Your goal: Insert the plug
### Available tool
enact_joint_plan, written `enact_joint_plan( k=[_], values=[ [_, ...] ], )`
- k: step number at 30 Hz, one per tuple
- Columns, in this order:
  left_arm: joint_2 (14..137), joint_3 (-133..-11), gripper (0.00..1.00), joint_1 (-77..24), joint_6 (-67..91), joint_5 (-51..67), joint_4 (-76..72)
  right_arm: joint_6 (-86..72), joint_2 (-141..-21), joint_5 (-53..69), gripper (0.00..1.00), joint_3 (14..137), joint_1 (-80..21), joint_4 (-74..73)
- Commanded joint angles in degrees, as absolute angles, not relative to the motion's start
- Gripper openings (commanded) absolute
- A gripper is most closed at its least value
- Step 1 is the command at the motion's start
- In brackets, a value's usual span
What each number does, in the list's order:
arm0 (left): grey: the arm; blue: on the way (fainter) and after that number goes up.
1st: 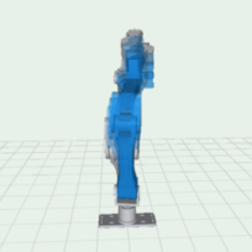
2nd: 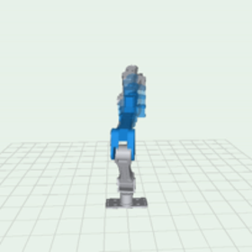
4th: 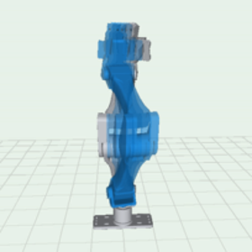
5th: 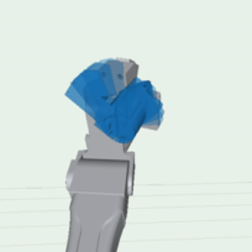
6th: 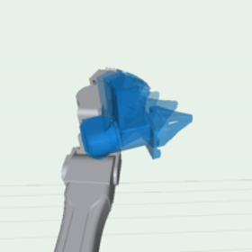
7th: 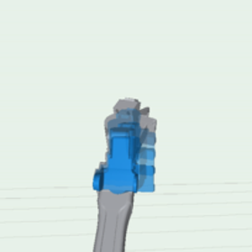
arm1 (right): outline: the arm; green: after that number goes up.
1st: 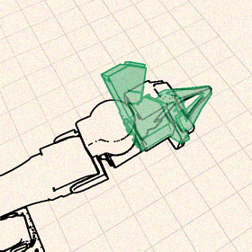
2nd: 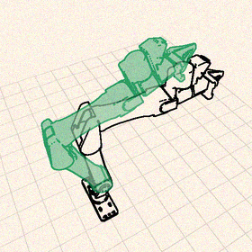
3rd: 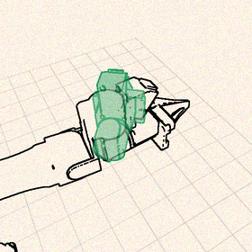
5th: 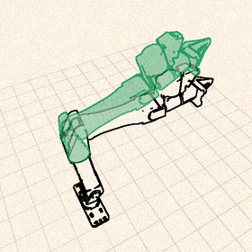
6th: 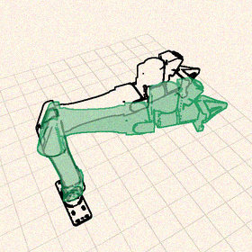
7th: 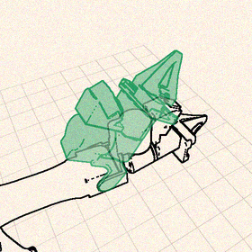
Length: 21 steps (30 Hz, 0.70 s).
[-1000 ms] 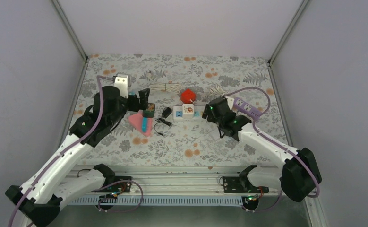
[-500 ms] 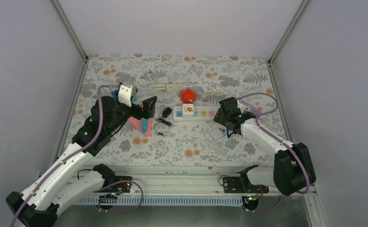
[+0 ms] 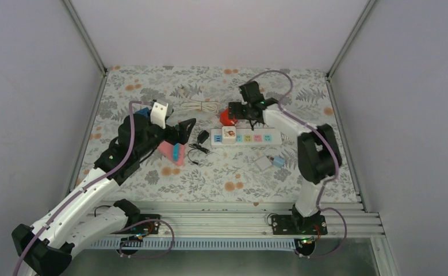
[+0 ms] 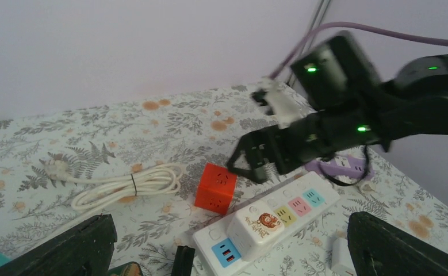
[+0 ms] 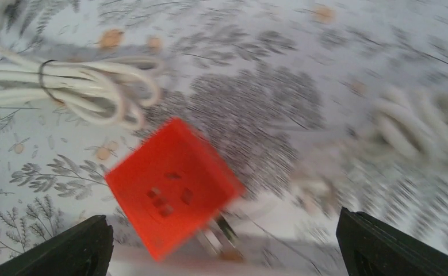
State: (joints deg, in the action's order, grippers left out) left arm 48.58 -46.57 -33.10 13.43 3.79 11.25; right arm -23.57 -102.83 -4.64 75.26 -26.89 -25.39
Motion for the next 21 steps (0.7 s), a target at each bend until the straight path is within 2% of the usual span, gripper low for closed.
enact_joint_plan(
  k=[1, 5, 13, 19, 21],
  values=[
    [47.9, -46.3, 1.0, -32.6, 12.3, 4.7, 10.0, -11.4, -111.5, 0.4, 1.0, 84.4, -28.5, -27.6],
    [47.6, -45.4, 1.0, -32.6, 12.4, 6.5, 9.3, -8.2, -117.0, 2.2, 0.96, 90.2, -29.1, -30.5],
    [49.1, -45.7, 1.0, -32.6, 12.5, 6.4, 9.4, -5.9, -121.3, -0.3, 0.91, 91.8, -30.3, -31.4],
    [50.1, -46.1, 1.0, -32.6, 12.9, 5.0, 10.1, -5.3, -121.9, -3.3, 0.7, 93.3, -30.2, -29.2],
    [50.6, -46.5, 1.0, -32.6, 13.4, 3.4, 10.6, -5.1, -121.2, -3.5, 0.65, 92.9, -30.3, -27.9]
  ],
)
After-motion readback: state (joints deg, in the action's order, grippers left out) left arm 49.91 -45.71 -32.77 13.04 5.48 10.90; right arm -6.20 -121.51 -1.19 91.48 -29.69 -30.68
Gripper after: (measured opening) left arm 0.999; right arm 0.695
